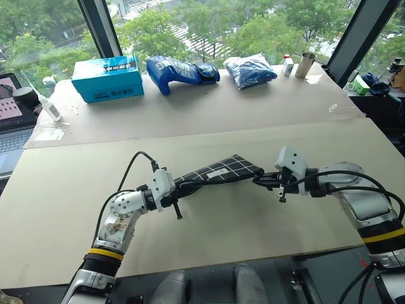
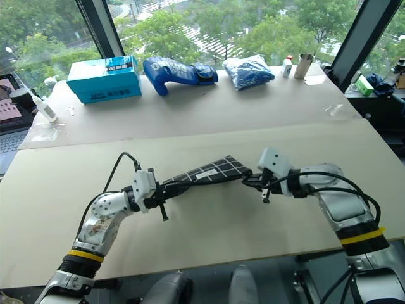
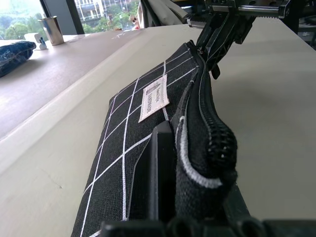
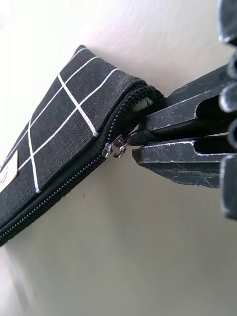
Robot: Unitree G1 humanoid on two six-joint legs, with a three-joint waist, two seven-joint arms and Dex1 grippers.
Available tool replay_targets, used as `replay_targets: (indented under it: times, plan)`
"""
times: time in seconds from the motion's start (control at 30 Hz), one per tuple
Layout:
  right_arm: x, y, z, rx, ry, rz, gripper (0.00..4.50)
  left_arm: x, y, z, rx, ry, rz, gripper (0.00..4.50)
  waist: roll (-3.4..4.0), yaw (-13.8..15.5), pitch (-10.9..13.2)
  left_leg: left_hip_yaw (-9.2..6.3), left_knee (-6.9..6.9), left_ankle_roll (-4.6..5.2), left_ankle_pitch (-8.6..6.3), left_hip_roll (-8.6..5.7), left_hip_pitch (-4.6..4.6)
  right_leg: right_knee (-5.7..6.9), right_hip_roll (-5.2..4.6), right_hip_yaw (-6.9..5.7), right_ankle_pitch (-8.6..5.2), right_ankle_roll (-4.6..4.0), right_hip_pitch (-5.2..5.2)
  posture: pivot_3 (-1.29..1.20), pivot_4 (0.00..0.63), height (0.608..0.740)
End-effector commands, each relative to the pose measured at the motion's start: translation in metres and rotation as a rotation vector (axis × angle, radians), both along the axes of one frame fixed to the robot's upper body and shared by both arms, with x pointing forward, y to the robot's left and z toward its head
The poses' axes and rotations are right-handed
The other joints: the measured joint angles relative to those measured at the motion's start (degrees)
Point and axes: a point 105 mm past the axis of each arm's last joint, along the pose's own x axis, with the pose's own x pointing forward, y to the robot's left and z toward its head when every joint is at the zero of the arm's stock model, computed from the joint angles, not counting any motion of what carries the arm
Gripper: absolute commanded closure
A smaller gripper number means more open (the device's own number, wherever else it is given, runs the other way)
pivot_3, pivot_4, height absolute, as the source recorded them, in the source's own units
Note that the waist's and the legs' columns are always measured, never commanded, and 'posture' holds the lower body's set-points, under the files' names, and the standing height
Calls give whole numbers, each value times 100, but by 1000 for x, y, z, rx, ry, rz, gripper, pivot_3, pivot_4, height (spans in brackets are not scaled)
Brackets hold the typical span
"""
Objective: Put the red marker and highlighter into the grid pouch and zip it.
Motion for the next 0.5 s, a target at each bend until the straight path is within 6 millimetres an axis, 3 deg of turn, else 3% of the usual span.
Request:
replay_targets:
  times: [0.03, 0.13, 0.23, 0.3, 0.33, 0.5]
  plan:
    - [17, -47, 13, -54, -58, -180, 4414, 9, 25, 13, -13, -51, 80, 4500, 0, 0, 0, 0, 0, 0, 0, -1, 0, 0, 0, 0, 0, 0, 0, 0, 150, 740]
    - [17, -56, 13, -69, -59, -194, 4414, 10, 28, 15, -8, -53, 84, 4500, 0, -1, 0, 1, 0, 0, 0, 0, 0, -2, 0, 1, 0, 0, 0, 0, 150, 740]
    - [14, -50, 15, -46, -59, -163, 4414, 11, 28, 15, -6, -54, 83, 4500, 0, -1, 0, 1, 0, 0, 0, 0, 0, -2, 0, 1, 0, -1, 0, 0, 150, 740]
    - [15, -43, 16, -13, -56, -159, 3744, 12, 27, 15, -6, -56, 80, 4500, 0, -1, 0, 1, 0, 0, 0, -1, -1, -2, 0, 1, 0, 0, 0, 0, 150, 740]
    - [11, -36, 17, 6, -48, -126, 3627, 12, 25, 15, -8, -56, 77, 4500, -1, 4, 0, 0, 0, 0, 0, -1, -1, -2, 0, 1, 0, 0, 0, 0, 150, 740]
    - [4, -26, 22, 106, 30, -122, 1885, 11, 20, 14, -11, -58, 58, 4500, 0, -5, 0, -3, 1, 0, 0, 1, 0, -1, 0, 2, 1, -1, 0, 0, 150, 740]
